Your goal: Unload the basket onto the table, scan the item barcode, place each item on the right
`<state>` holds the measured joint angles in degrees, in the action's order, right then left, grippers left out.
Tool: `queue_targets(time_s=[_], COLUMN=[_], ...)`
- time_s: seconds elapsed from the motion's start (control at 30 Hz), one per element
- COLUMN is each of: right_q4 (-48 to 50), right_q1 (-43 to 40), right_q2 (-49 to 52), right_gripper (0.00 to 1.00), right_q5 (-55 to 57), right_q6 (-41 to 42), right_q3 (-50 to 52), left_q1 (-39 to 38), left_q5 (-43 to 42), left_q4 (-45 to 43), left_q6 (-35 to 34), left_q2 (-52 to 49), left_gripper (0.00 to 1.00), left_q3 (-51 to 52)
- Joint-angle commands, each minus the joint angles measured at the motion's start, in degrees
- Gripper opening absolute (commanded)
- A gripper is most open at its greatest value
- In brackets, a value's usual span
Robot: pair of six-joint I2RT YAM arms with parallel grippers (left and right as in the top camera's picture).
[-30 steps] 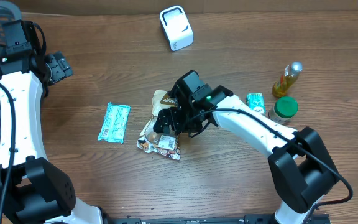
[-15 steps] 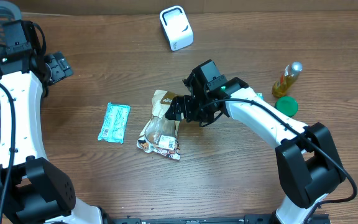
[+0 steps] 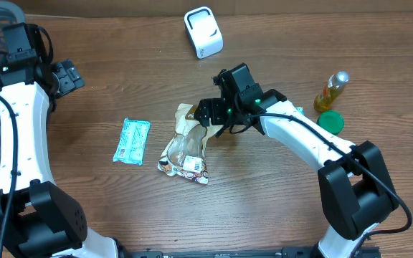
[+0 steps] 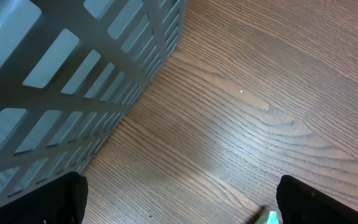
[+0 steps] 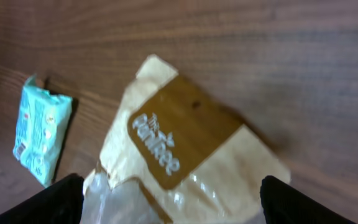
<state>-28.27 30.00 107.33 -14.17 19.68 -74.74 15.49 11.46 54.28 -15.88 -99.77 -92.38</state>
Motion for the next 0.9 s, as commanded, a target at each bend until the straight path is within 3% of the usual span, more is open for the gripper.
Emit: queue_targets(time_s=[0.0,0.27,0.87], right_q4=[1.88,0.61,3.78], right_q1=[0.00,2.36,6.36], right_q2=[-0.59,-0.59,-0.59], right_gripper=[0.88,0.99,1.00], right_q5=[2.19,2.16,6.82], right_q6=[-2.60,-3.85,-23.17], right_q3=[-1.46,-1.40,-1.40], left_q1=[-0.17,-0.17,-0.17], left_q5=[0.70,0.70,0.70], left_q4=[-0.11,-0.11,-0.11], left_q6=[0.66,0.66,0.66], left_q2=[0.52,0.52,0.52], left_gripper=[0.99,1.00,1.00], left_q3=[-1.01,-1.01,-1.01])
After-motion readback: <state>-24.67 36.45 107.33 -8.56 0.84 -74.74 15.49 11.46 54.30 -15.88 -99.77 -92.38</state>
